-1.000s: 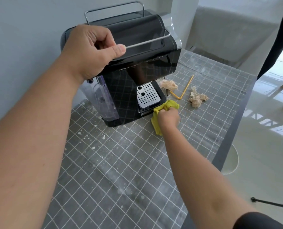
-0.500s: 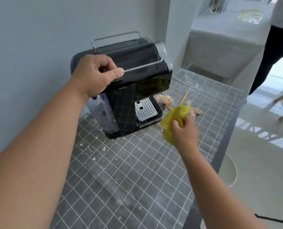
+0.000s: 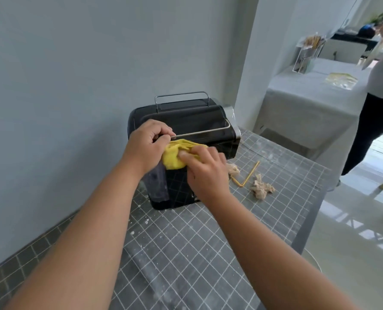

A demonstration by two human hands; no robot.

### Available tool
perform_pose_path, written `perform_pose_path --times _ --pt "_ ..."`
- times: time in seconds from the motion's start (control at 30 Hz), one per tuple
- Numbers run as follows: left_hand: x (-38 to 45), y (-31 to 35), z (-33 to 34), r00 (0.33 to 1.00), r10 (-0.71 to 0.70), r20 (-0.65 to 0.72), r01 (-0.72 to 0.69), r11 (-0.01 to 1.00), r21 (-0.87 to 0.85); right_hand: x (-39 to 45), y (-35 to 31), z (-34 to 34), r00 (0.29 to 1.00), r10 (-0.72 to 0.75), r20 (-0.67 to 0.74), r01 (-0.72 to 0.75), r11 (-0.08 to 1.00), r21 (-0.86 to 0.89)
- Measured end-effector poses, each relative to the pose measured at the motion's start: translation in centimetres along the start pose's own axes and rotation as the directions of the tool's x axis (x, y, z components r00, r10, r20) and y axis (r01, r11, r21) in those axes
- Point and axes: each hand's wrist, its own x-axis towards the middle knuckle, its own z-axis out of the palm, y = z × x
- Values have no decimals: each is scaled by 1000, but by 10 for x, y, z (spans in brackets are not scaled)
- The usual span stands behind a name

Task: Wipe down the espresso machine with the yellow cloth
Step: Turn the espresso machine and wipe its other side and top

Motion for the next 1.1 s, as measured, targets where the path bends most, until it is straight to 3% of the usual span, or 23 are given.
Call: perform_pose_path --times 0.13,0.2,0.3,0.47,0.6,0.7,0.77,0.9,0.97,1.03,1.1 --pt "-2 -4 -2 1000 8 23 -8 1000 -19 -8 59 -20 955 258 -148 -272 959 -85" --pt "-2 -4 -2 1000 24 18 -23 1000 -13 -8 64 -21 935 312 -167 -329 940 -86" --pt "0 -6 -3 1000 0 21 0 1000 -30 -6 30 -7 958 251 -137 -260 964 -53" --pt "1 -4 -5 992 -129 17 130 981 -142 12 -35 6 993 80 82 -75 995 -63" --pt "2 -7 -9 975 -218 36 218 929 -299 29 -31 -9 972 -91 216 118 986 -116" --pt "2 -1 -14 963 -262 63 268 902 -339 39 8 -34 936 118 332 -41 972 -231" --pt "0 3 -14 958 -279 63 285 906 -313 40 16 -42 924 236 302 -157 952 -263" --pt "1 8 -12 956 -294 26 291 925 -244 43 -48 -28 909 71 410 -11 989 -148" --pt "0 9 -15 948 -319 4 314 929 -194 46 -67 -21 928 -19 373 71 989 -127" --pt "-3 9 -20 934 -356 -23 347 920 -184 49 -53 -25 929 -32 368 92 985 -147" --pt "-8 7 -24 926 -369 -74 353 920 -172 44 -15 -33 914 49 404 15 988 -155"
